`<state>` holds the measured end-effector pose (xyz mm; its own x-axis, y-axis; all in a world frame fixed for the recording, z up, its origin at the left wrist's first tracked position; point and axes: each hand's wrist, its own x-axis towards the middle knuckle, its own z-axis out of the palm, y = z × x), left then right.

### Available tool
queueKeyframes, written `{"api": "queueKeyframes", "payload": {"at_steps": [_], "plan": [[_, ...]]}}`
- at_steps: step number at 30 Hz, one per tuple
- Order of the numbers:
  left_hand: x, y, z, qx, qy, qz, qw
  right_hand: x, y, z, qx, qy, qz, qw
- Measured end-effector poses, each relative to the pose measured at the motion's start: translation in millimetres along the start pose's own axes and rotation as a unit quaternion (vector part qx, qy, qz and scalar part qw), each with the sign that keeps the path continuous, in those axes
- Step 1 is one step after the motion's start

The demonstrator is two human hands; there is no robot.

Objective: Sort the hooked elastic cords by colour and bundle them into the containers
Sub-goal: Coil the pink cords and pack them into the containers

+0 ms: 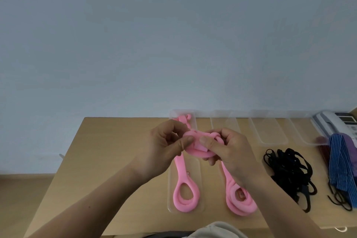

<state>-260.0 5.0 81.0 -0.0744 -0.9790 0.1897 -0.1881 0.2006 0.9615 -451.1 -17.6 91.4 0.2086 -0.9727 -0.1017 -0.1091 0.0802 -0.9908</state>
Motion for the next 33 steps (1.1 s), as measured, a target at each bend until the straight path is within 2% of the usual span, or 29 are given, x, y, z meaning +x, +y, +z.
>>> {"api": "queueKeyframes", "payload": {"at_steps": [3,9,12,17,22,28,30,33], "plan": [[2.1,-1.5,-1.4,0.002,-0.003,-0.015,1.0,0.9,0.1,-1.3,-0.006,-0.015,-0.005,1.0],[2.6,-2.7,-5.6,-0.041,-0.079,-0.128,0.988,5.7,9.1,-2.4,-0.049,-0.059,-0.001,0.997],[4.4,-7.8,-7.8,-0.041,-0.103,-0.157,0.981,9.2,14.3,2.7,-0.061,-0.065,0.006,0.996],[4.7,-25.8,-15.6,-0.082,-0.055,-0.21,0.973,13.1,26.7,14.5,-0.138,-0.059,-0.027,0.988],[6.0,-39.8,-21.7,-0.091,-0.018,-0.223,0.97,18.8,34.4,30.6,-0.169,-0.027,-0.049,0.984],[7.1,-57.5,-31.6,-0.093,-0.068,-0.254,0.96,29.3,48.0,39.3,-0.18,-0.032,-0.024,0.983],[9.6,-66.1,-29.7,-0.086,-0.063,-0.261,0.959,32.5,53.9,41.7,-0.234,-0.04,-0.023,0.971],[20.1,-79.5,-23.5,-0.077,-0.047,-0.274,0.957,41.5,69.7,38.6,-0.341,-0.064,-0.069,0.935]]}}
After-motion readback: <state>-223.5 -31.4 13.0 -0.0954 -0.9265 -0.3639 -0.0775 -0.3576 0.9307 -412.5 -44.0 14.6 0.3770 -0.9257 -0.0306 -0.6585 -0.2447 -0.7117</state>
